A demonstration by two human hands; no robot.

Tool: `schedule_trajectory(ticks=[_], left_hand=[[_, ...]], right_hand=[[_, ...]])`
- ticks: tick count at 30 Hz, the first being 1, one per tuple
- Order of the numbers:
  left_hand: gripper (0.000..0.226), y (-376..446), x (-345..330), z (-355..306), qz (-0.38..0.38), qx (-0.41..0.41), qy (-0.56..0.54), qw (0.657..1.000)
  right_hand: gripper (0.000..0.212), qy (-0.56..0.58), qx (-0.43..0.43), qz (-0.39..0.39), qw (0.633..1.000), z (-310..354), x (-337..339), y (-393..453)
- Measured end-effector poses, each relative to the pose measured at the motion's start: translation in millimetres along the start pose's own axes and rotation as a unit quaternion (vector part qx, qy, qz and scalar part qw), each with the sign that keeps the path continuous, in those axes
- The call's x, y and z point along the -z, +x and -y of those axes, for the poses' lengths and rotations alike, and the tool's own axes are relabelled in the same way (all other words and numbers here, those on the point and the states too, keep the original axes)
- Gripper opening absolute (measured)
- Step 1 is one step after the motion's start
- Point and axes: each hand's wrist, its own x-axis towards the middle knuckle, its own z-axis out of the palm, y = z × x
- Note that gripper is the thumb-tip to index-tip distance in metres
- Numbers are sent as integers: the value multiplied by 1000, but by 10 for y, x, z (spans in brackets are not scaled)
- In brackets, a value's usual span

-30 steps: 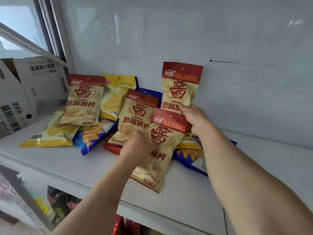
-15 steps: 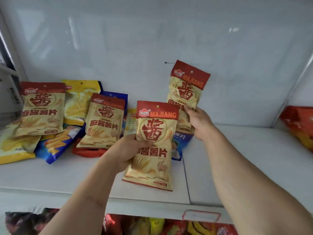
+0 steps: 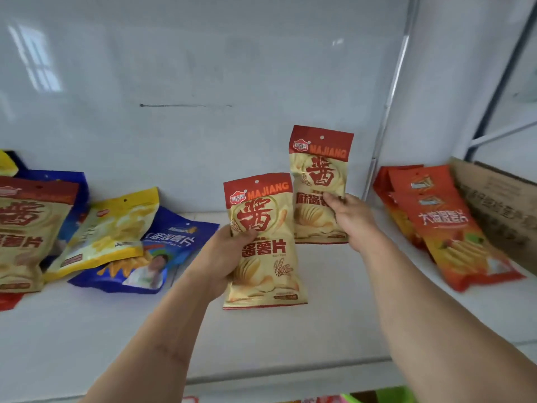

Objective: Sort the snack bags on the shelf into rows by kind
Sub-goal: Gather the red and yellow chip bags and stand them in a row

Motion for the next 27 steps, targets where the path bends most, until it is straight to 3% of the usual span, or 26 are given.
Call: schedule_trajectory(ticks=[2,5,6,9,12,20,27], left_hand=[[20,103,-338,18,-14,3,-3,1000],[18,230,-742,64,-32,6,-4,999],[17,256,-854,78,-37,9,-6,999],[17,317,-1101,103,-47,20,-5,999],[18,365,-1217,86,-59,31,2,998],[19,466,-1265,40,-65,19,46,997],[19,642,-1539,57,-66,-34,139,987]], right_hand=[[18,-23,-7,-8,1000,-105,300,144],[55,-66,-17,-7,998,-306,640,385],[56,-79,-11,-2,997,-376,727,461],[25,-74,-13,23,997,-453,868,553],[14,-59,-8,42,997,-509,890,630],[20,-62,-22,42,997,-573,818,842],[45,-56,-31,9,998,-550,874,852]])
